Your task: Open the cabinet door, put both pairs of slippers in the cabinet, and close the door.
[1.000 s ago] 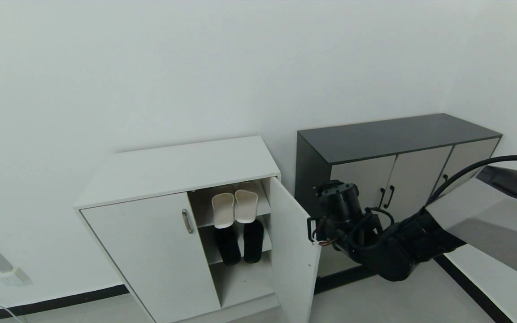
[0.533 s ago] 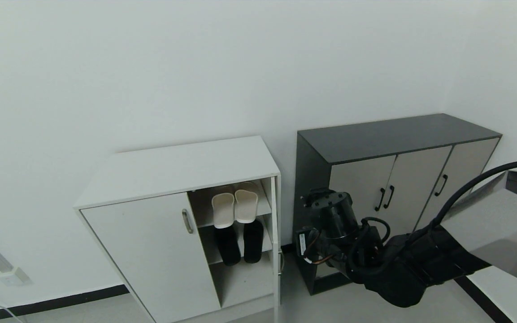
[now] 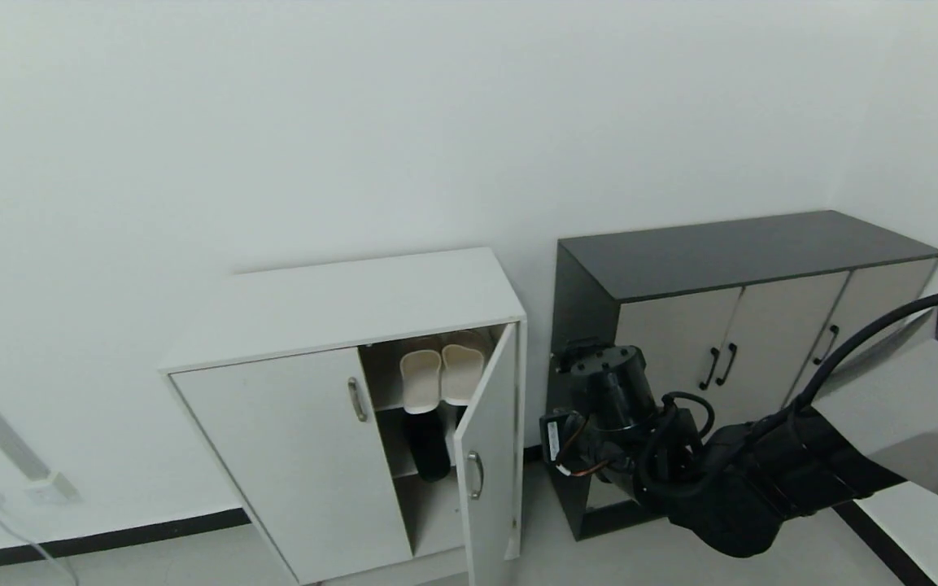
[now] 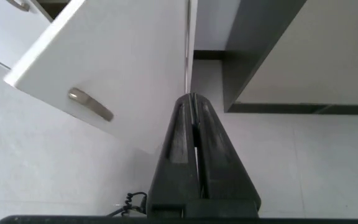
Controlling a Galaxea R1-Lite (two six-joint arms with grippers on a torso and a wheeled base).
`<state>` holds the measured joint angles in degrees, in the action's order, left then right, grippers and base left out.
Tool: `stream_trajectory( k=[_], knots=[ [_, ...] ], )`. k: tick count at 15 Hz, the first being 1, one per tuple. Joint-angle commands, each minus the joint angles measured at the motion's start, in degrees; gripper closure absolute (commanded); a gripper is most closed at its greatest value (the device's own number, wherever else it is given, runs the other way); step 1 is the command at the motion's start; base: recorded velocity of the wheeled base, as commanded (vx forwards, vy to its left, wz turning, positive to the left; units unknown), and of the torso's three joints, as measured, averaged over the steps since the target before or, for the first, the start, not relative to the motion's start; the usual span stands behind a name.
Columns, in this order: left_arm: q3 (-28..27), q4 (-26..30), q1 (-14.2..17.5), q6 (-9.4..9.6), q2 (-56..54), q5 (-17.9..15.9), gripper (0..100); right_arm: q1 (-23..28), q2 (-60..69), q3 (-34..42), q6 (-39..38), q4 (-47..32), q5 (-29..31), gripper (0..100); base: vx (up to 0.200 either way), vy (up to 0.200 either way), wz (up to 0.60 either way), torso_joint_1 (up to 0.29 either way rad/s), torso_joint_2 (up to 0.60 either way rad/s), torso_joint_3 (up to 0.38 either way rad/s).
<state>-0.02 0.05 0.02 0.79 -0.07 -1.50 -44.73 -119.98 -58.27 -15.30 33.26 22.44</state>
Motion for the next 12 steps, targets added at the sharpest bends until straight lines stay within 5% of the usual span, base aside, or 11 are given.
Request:
stream_trajectory(
  k=[1, 7, 12],
  knots=[
    [0.0, 0.0, 0.0, 0.00, 0.1, 0.0, 100, -0.1, -0.1, 0.1, 0.0, 0.0, 0.0, 100, 0.000, 0.000, 0.60, 0.012, 0.00, 0.002],
    [0.0, 0.0, 0.0, 0.00, 0.1, 0.0, 100, 0.1, 0.2, 0.9, 0.1, 0.1, 0.1, 100, 0.000, 0.000, 0.00, 0.000, 0.00, 0.000],
    [0.0, 0.0, 0.0, 0.09, 0.1, 0.1, 100, 3.1, 2.1, 8.3, 3.0, 10.1, -5.3, 100, 0.000, 0.000, 0.00, 0.000, 0.00, 0.000]
  ],
)
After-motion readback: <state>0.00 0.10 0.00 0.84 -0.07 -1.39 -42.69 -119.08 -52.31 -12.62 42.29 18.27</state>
